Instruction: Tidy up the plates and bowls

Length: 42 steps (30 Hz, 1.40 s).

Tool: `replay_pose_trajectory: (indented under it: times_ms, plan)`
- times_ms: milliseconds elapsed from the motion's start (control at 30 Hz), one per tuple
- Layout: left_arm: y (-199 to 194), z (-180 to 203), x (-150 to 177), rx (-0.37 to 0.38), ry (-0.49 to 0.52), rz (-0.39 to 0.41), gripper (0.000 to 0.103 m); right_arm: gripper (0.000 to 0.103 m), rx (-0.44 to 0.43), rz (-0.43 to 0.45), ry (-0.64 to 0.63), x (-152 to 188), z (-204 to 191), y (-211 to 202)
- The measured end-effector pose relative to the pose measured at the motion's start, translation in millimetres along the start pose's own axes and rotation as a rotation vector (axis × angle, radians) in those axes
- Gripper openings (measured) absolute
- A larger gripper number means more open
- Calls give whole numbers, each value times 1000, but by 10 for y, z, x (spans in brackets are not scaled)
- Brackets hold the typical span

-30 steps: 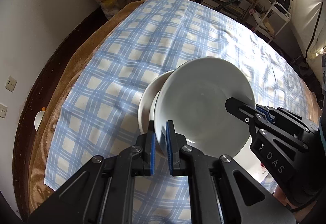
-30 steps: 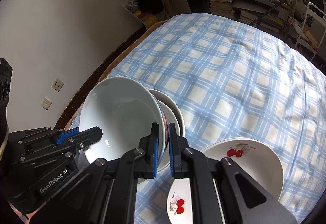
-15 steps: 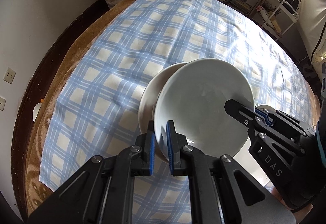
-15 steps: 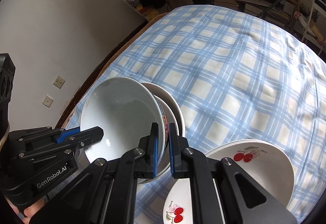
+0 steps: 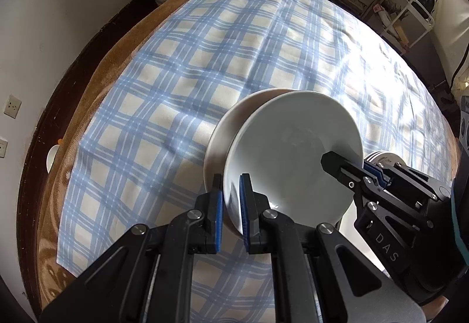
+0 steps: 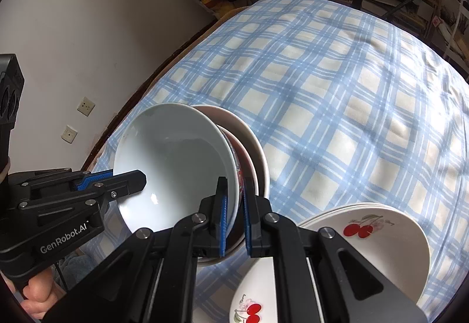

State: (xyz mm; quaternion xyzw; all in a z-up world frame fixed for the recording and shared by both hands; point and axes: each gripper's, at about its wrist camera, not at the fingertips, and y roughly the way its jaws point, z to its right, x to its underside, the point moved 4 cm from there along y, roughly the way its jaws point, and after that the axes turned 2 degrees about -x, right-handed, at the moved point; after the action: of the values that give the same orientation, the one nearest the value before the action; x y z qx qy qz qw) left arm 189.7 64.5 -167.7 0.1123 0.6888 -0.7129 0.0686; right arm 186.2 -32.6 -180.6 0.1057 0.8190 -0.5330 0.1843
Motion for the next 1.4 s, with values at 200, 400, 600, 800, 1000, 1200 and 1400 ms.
replay_pose_trajectory:
  times_ms: [200,400,600,800,1000,1200,1400]
  plan:
    - [-73,1,-39,-34,23,45,11,13,-13,-1,-8,-13,-1,-20]
    - [-20,-41,-40,-40,18,24,14,15,-9,-22,-13,-13,-20,-24]
    - [-82,-66,-28,-54,16,37,18,19,-34,-36,-5,-2,-8,-89]
    - [-170,-178,-18,-91,-9,63,18,26,-37,-42,-11,4,-19,-162]
    - [-101,-270,-14,-107,-40,32,18,29,-41,-39,-10,-6,-3,-207]
    - [-32,-389,-13,-133,-75,0,23,43,-44,-13,-10,-71,59,-359]
    - [22,-458,-26,-138,-97,-22,30,80,-4,34,58,-156,336,-511]
